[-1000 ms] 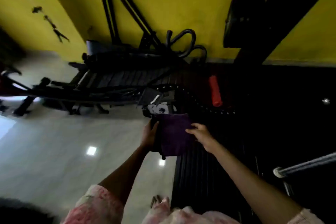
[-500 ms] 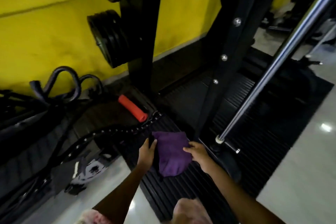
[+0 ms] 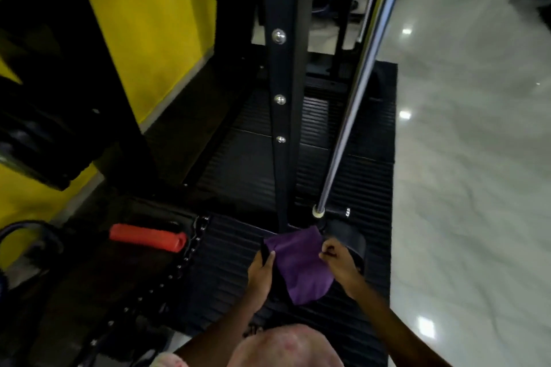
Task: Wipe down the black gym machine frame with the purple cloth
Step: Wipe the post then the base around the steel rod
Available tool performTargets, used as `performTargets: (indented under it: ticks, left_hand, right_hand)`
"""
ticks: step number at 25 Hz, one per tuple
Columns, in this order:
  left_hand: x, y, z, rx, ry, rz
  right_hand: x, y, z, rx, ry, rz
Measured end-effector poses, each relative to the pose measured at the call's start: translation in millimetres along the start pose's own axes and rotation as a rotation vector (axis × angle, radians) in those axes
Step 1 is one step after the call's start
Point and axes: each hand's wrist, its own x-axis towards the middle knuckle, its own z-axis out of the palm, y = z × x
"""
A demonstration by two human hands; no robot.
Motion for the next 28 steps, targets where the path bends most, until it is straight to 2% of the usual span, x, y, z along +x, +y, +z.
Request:
performTargets:
  ticks: [4, 7, 11, 15, 21, 24, 26, 28]
  left_hand:
    - [30.9, 0.4, 2.3, 0.031, -0.097, -0.005]
    - [46.5, -10.3, 6.6, 0.049, -0.091, -0.031]
    - [73.6, -45.5, 25.4, 0.033, -0.057, -0.110]
    - [134.6, -94.4, 59.3, -0.072, -0.061, -0.161]
    - [227.2, -153.0, 116.6, -0.343, -0.331, -0.196]
    - [261.4, -180.3, 132.3, -0.379, -0.386, -0.116]
    - [278.6, -195.7, 131.4, -0.258, -0.239, 0.035]
    - [294.3, -207.6, 124.3, -0.084, 0.064, 0.302]
  right_hand:
    - [-0.5, 3.0, 18.0, -0.039, 0.120, -0.032]
    - [6.4, 6.7, 36.2, -0.078, 0.184, 0.017]
    - [34.3, 30.6, 62.3, -0.345, 0.159, 0.095]
    - [98.2, 67.6, 85.2, -0.521, 0.152, 0.054]
    - [219.6, 125.6, 135.8, -0.821, 0.269, -0.076]
    - [274.7, 145.5, 159.9, -0.925, 0.306, -0.159]
    - [304.0, 164.7, 173.4, -0.963, 0.302, -0.156]
    - [324.6, 185.9, 184.1, -1.032, 0.324, -0.162]
